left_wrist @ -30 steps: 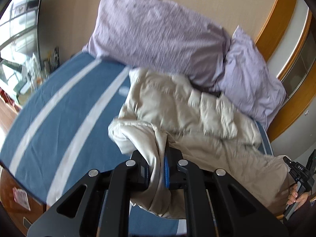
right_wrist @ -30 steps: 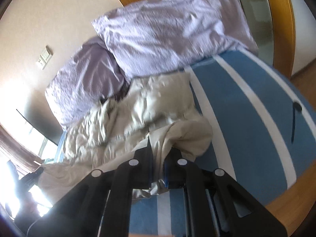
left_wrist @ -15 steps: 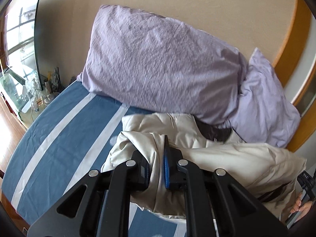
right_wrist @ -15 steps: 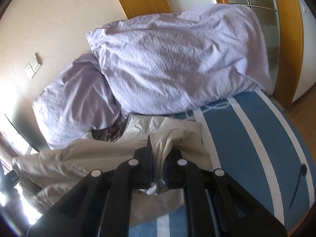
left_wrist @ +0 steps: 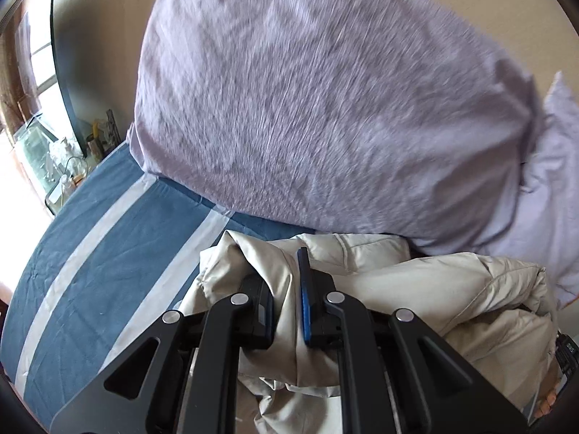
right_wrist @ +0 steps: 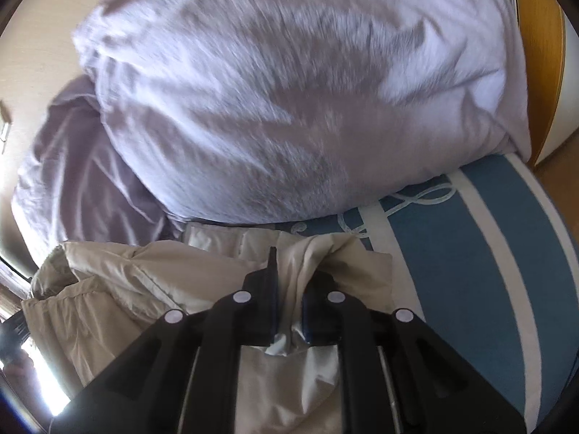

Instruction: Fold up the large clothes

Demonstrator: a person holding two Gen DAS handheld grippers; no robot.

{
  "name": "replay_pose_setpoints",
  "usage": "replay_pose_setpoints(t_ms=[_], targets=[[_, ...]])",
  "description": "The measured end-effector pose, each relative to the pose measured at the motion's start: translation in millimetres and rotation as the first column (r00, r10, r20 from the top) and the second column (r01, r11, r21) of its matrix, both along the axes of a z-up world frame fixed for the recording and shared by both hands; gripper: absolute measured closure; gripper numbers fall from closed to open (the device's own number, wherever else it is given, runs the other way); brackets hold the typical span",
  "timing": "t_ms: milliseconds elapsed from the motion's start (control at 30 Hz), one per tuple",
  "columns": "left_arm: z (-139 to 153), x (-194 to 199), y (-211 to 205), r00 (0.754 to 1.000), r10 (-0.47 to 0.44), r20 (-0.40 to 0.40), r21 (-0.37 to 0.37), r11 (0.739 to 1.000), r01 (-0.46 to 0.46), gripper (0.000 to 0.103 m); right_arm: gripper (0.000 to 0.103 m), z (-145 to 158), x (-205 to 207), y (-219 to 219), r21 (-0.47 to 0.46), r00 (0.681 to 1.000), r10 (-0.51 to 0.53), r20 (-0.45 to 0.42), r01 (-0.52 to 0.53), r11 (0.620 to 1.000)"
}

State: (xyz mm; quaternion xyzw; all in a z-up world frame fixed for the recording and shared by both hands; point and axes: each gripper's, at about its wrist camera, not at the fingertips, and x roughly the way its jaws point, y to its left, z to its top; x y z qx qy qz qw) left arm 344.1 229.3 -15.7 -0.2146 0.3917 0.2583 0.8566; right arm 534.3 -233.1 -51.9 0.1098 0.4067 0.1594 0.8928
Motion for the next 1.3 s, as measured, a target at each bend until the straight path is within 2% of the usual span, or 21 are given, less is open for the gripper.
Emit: replay_pose_setpoints(t_ms=[200,300,400,533,567,633,700,867,1000,1200,1233,1267,1300], targets=[[-21,17,3,0.998,0.037,-0.047,-0.002,0.999,-0.038,0.091,0.09,-18,20,7,-0.001,0.999,-0.006,-0.053,0.006,1.0],[-25,20,5,0.997,0.051,-0.054,-0.019,0.998,-0.053,0.085,0.086,-22,24,7,0.012,0.997,-0.007,-0.077,0.008,1.0],[-22,20,8,0.998,0.053,-0.039,-0.051,0.997,-0.055,0.069,0.078,-19,23,7,0.016,0.996,0.004,-0.086,-0.003,1.0],[-2,17,7,0.999,0.052,-0.001,-0.032,0.998,-0.052,0.035,0.062,0,13,2,0.021,0.999,0.017,-0.047,-0.016,1.0],[7,16,5,0.999,0.049,0.01,-0.004,0.999,-0.049,0.029,0.054,5,9,1,0.018,0.999,0.019,-0.03,-0.018,1.0],[18,15,1,0.999,0.027,0.023,0.032,0.999,-0.028,0.028,0.043,20,-3,0,-0.004,0.999,0.014,0.038,-0.014,1.0],[27,13,-4,1.0,0.0,0.028,0.054,0.999,-0.001,0.028,0.042,30,-11,4,-0.016,0.996,0.039,0.075,-0.038,0.999],[27,11,-29,0.997,-0.064,0.036,0.04,0.997,0.063,0.027,0.042,36,-24,37,-0.032,0.986,0.15,0.07,-0.148,0.988],[13,14,-58,0.992,-0.123,0.024,0.008,0.992,0.123,0.027,0.042,26,-35,84,-0.053,0.965,0.259,0.028,-0.258,0.965],[-1,23,-95,0.98,-0.199,-0.019,0.038,0.979,0.199,0.027,0.042,11,-46,145,-0.165,0.931,0.364,-0.01,-0.361,0.918],[-2,24,-101,0.978,-0.208,-0.023,0.048,0.977,0.209,0.027,0.045,7,-45,151,-0.183,0.928,0.371,-0.022,-0.368,0.911],[-3,25,-106,0.976,-0.218,-0.027,0.06,0.974,0.219,0.027,0.061,3,-43,157,-0.201,0.926,0.376,-0.033,-0.375,0.905],[-4,25,-110,0.974,-0.225,-0.03,0.068,0.972,0.226,0.027,0.073,-3,-44,163,-0.222,0.923,0.381,-0.046,-0.381,0.897]])
